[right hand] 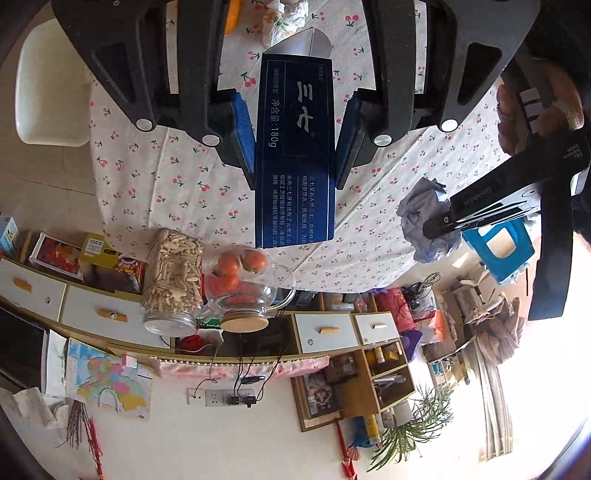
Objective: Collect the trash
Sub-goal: 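Carry the paper and toothpaste box over the white bin and open both tools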
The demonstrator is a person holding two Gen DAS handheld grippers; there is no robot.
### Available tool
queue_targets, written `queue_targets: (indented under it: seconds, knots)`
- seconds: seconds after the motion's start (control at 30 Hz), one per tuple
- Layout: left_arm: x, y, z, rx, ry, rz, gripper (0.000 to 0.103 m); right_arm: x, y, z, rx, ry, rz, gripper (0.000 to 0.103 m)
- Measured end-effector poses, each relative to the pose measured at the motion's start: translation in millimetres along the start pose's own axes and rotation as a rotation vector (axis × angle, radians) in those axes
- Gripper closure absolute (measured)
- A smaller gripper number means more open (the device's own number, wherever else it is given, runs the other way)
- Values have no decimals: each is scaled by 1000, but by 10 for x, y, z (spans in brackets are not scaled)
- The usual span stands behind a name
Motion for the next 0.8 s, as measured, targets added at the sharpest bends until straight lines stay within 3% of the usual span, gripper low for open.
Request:
queue_targets:
  seconds: [0.27, 0.8]
  knots:
    - [207, -96, -63, 55, 11, -26, 90, 367, -137, -56, 47, 87, -117, 65]
    - [917, -173, -347, 50, 114, -121, 90, 1040, -624, -282, 99, 200, -276, 65]
Point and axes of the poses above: each gripper's, at about its wrist camera, not at the fingertips, and y roughly the way its jaws point, x to its right, z to its top, the point moved 4 cm from there along y, roughly the way its jaws point, and after that the axes turned 15 degrees about -y, right-handed, at the moved point
